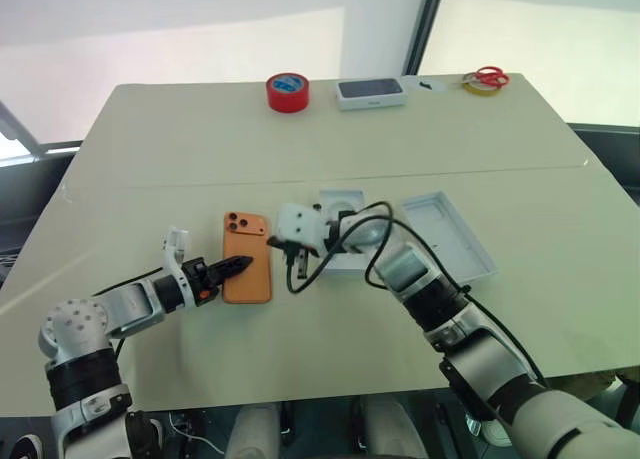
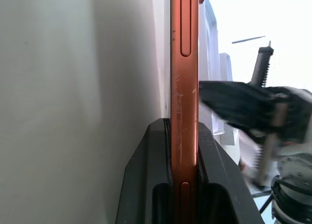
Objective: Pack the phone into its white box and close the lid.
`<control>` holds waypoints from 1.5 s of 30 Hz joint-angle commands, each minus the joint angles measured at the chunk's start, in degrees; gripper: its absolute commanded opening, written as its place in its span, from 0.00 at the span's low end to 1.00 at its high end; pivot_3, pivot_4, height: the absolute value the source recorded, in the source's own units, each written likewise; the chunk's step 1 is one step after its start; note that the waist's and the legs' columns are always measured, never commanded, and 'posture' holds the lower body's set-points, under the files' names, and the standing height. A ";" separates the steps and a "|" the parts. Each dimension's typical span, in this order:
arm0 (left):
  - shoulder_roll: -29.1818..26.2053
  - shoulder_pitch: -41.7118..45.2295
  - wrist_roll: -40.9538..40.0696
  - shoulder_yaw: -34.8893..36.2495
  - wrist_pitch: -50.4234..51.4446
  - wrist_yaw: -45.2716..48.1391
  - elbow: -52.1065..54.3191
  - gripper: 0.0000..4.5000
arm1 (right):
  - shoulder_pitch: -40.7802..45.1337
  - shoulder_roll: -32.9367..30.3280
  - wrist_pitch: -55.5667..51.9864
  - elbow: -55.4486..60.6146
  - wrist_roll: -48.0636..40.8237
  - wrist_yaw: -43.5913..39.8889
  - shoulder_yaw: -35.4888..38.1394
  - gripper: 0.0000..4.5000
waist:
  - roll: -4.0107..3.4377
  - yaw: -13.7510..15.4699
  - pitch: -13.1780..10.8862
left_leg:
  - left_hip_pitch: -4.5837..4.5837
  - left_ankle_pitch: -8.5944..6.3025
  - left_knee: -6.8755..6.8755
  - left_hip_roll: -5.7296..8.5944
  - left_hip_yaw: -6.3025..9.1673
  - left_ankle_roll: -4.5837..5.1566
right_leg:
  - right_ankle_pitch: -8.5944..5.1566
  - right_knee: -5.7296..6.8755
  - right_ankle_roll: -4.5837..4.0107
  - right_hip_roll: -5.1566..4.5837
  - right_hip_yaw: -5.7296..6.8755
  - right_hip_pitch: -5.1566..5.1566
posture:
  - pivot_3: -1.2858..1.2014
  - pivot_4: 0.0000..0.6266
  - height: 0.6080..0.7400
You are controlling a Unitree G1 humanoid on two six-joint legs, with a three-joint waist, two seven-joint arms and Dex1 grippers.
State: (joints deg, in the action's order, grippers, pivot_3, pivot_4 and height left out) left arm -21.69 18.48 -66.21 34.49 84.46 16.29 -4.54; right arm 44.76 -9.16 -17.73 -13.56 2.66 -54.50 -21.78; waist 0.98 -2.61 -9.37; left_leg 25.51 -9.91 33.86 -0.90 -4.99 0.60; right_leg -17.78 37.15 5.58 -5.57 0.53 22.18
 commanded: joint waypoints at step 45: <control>6.76 11.75 -8.55 -3.87 -11.11 -10.22 1.11 0.00 | -14.02 -17.44 5.06 16.19 -7.69 -8.56 2.84 0.01 | 0.25 0.78 -0.15 | 0.77 0.06 0.39 -0.05 0.08 0.02 | 0.10 0.00 0.14 0.05 0.26 0.18 | 0.52 0.24 1.00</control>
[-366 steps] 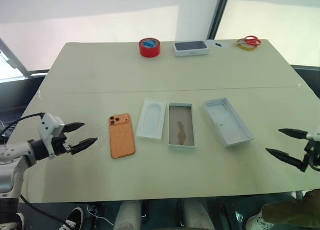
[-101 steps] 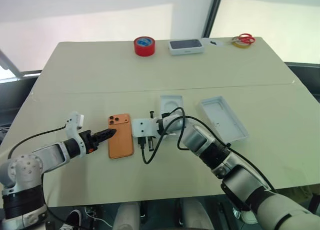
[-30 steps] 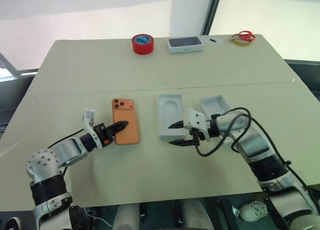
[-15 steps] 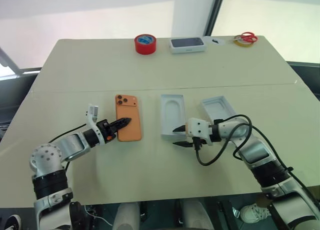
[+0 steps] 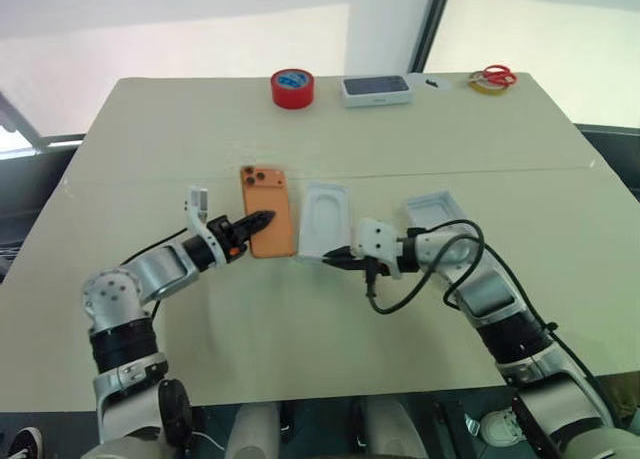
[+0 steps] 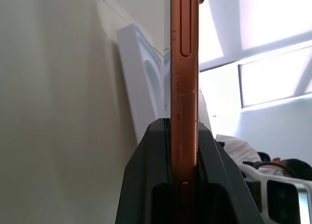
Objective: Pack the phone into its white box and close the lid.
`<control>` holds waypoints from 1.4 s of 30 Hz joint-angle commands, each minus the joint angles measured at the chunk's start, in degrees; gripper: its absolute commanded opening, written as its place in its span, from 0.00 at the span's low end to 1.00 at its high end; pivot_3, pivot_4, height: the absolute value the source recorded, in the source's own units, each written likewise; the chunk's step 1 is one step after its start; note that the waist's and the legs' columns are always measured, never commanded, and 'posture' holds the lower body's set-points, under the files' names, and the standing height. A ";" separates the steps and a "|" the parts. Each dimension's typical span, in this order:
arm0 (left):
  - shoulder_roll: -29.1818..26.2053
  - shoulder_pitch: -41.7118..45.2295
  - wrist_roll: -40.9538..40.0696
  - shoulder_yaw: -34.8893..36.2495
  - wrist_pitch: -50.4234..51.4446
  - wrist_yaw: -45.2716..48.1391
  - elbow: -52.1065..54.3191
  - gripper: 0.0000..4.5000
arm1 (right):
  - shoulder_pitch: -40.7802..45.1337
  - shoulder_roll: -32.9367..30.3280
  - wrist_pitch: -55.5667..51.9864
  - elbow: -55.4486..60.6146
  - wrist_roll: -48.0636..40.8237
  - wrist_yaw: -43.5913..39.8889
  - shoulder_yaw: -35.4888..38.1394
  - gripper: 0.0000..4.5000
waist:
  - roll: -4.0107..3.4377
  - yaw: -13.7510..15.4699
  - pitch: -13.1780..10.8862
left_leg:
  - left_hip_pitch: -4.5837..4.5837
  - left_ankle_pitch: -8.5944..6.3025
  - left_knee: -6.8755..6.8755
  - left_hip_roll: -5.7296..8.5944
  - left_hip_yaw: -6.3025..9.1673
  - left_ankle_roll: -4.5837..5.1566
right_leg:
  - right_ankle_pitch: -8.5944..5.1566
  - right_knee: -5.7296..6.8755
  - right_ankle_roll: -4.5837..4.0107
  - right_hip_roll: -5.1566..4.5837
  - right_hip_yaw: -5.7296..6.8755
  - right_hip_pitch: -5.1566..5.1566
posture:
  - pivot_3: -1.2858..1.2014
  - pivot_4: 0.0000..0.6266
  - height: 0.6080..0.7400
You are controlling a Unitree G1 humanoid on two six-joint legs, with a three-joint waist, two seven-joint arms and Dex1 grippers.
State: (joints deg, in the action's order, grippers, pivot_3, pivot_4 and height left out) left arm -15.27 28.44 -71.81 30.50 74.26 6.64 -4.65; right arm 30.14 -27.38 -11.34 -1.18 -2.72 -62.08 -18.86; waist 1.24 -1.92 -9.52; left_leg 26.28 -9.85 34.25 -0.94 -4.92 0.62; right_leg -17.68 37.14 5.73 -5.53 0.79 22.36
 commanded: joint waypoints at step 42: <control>3.81 10.88 8.53 -12.17 2.06 6.76 -8.36 0.77 | -3.09 -12.31 5.80 -4.73 -5.66 0.70 13.06 0.66 | 0.02 1.17 -0.06 | 0.15 -0.19 0.77 -0.02 0.05 0.31 | 0.03 0.06 0.06 0.00 0.07 -0.24 | 0.52 0.24 1.00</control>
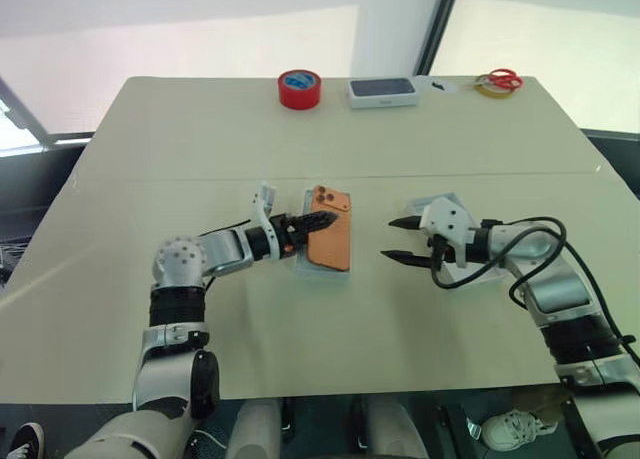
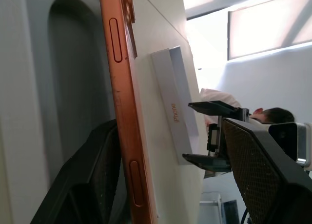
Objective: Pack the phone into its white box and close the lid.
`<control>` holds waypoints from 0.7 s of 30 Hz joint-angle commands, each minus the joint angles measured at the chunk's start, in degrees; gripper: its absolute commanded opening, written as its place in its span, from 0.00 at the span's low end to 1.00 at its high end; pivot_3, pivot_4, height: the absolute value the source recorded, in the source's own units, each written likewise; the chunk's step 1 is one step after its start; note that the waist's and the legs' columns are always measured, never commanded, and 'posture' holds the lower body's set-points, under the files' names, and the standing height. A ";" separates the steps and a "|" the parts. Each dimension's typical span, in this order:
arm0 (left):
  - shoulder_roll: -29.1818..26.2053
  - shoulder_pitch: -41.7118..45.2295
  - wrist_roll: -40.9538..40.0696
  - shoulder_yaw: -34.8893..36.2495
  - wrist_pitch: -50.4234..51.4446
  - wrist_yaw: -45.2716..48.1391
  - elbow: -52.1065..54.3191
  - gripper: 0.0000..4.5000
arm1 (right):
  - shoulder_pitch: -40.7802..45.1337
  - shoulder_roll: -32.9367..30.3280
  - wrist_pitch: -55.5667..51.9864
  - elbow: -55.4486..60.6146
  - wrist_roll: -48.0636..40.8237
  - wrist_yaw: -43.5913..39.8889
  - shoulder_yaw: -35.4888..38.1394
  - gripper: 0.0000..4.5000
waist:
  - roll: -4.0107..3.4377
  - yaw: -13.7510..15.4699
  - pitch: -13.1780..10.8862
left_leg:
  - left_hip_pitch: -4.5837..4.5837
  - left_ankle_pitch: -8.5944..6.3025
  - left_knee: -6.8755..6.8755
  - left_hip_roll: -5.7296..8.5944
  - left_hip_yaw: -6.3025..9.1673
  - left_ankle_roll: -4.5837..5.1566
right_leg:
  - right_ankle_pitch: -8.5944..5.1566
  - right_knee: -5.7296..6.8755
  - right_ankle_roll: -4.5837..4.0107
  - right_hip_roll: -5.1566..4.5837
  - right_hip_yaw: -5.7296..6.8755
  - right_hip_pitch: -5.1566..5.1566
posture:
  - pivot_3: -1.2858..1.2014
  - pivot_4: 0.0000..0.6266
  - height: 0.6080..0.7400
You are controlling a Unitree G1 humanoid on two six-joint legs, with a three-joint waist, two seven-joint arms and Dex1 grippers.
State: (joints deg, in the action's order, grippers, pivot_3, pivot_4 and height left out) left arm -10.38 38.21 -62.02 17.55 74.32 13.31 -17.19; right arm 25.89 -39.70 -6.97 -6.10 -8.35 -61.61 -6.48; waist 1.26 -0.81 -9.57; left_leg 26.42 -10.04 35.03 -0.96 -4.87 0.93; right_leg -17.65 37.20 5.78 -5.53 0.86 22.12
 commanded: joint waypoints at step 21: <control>-12.21 -2.85 25.19 -19.84 -21.46 16.14 7.79 0.02 | 6.15 5.24 8.32 -9.75 9.97 6.18 -5.08 0.00 | -0.03 0.14 0.00 | 0.01 0.01 -0.03 0.06 -0.04 -0.05 | -0.09 -0.04 -0.20 -0.08 -0.02 0.00 | 0.52 0.24 1.00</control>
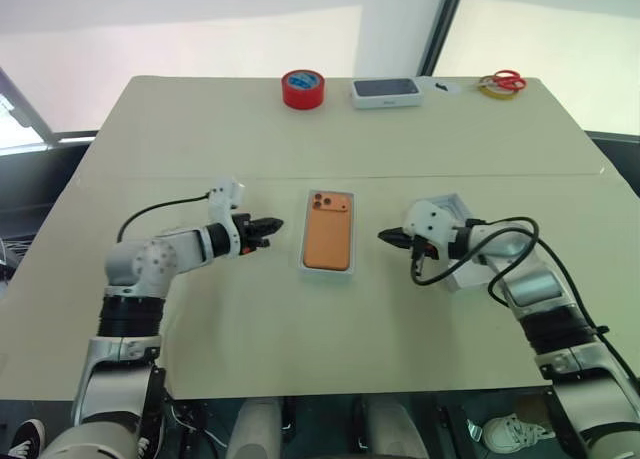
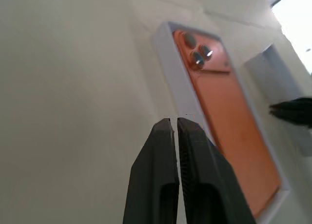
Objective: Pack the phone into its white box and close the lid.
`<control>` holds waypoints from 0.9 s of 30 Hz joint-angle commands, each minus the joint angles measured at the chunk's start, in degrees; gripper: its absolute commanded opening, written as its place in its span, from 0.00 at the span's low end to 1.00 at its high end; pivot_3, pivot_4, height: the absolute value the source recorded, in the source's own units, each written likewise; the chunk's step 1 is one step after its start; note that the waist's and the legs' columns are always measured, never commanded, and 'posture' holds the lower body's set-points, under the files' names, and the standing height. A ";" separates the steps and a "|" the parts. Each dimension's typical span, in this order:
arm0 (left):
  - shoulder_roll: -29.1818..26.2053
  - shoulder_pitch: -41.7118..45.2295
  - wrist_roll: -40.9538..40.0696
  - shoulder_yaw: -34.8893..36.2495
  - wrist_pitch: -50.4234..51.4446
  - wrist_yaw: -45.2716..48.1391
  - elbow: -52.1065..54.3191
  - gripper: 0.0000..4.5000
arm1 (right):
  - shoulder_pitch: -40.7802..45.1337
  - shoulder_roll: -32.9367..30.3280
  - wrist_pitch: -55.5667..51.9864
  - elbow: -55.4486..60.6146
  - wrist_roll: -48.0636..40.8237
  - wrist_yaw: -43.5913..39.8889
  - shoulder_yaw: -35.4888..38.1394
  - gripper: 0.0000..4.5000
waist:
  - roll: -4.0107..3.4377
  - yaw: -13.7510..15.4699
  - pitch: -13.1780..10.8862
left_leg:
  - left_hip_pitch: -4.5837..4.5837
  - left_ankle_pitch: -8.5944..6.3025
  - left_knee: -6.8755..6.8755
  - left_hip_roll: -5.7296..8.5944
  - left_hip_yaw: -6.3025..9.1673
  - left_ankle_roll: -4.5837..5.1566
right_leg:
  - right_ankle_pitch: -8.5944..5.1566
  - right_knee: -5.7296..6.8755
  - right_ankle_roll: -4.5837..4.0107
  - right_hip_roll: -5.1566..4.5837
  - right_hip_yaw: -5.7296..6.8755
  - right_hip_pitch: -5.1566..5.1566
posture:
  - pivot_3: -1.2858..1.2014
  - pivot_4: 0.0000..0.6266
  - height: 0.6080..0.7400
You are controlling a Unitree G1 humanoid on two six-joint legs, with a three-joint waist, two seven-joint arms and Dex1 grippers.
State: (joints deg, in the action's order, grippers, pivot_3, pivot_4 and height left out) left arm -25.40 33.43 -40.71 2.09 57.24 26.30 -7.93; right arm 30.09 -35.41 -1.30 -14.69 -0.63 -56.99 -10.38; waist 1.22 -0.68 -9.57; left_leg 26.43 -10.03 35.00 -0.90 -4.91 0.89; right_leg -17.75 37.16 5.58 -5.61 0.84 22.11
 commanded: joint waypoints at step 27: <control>17.02 11.98 20.85 -13.12 -20.04 19.39 -23.76 0.02 | -2.64 -11.27 4.23 -3.28 3.46 0.47 4.37 0.00 | -0.05 0.01 0.01 | -0.02 -0.04 0.21 0.00 0.01 0.35 | 0.08 -0.02 0.16 0.00 0.02 -0.14 | 0.52 0.24 1.00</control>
State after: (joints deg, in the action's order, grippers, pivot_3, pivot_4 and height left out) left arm -7.71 46.10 -21.12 -10.42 37.22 44.82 -33.25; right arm 27.07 -45.14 2.07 -18.58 2.99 -57.12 -8.16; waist 1.18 -0.67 -9.57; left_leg 26.41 -10.07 35.19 -0.90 -4.90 1.23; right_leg -17.65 37.14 5.75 -5.60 0.86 21.98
